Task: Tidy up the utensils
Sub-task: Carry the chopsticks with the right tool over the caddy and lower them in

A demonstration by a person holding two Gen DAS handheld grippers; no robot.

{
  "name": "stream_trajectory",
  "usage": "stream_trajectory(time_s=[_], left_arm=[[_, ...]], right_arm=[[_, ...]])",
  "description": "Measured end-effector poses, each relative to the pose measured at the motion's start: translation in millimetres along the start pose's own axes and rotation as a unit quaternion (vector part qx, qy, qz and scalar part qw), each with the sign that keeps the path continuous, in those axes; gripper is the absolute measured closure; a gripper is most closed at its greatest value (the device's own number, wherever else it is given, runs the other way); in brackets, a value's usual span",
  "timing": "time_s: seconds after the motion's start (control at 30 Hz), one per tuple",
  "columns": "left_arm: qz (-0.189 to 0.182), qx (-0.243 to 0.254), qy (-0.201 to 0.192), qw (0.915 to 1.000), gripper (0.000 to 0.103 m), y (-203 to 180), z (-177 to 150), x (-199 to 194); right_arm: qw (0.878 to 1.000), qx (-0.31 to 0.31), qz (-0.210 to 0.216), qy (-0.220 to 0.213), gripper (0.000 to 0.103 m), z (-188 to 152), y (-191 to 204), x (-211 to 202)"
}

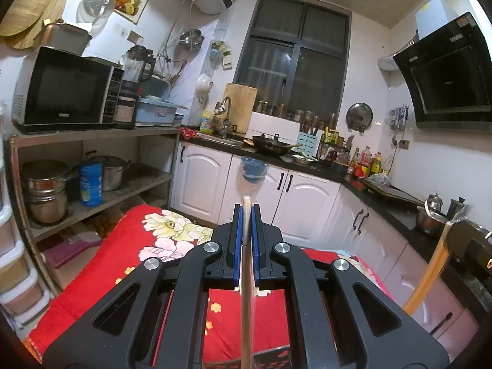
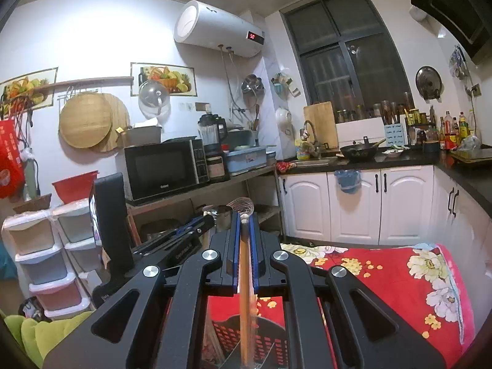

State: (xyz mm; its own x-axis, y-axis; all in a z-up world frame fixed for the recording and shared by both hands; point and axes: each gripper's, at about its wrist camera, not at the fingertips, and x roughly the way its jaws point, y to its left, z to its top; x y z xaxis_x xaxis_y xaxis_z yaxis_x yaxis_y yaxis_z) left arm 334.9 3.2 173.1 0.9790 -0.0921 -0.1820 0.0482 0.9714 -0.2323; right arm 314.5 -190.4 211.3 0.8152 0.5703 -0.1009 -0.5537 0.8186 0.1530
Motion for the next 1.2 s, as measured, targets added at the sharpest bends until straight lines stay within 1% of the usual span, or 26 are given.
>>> stream_trajectory(time_s=[0.2,0.33,0.47,0.6,0.7,1.0,1.2], left_arm=[[-0.004,0.005,-0.014,0.9999,0.102,6,-13,9],[-0.007,0.005,-0.010,0.9999,0.102,8,-16,10],[-0.009,0.009,-0.008,0.9999,0.102,11,-22,13],[-0.008,0.019,-0.008,0.9997,0.102,12,-33,17],[-0.006,0.017,-0.001,0.9998,0.102,15,-40,19],[-0.007,0.027,0.008,0.9996,0.102,17,-53,15],[-0.007,0.035,0.006,0.9994,0.102,17,-57,11]], right_arm=[[1.000,0.006,-0.002,0.011,0.097,-14,-9,16],[1.000,0.018,-0.009,0.024,0.097,-26,-15,27],[0.999,0.022,-0.013,0.027,0.097,-35,-17,32],[0.999,0.017,-0.017,0.027,0.097,-43,-17,36],[0.999,0.024,-0.017,0.035,0.097,-48,-21,40],[0.999,0.003,-0.025,0.032,0.097,-59,-17,36],[0.999,-0.002,-0.035,0.034,0.097,-67,-17,30]])
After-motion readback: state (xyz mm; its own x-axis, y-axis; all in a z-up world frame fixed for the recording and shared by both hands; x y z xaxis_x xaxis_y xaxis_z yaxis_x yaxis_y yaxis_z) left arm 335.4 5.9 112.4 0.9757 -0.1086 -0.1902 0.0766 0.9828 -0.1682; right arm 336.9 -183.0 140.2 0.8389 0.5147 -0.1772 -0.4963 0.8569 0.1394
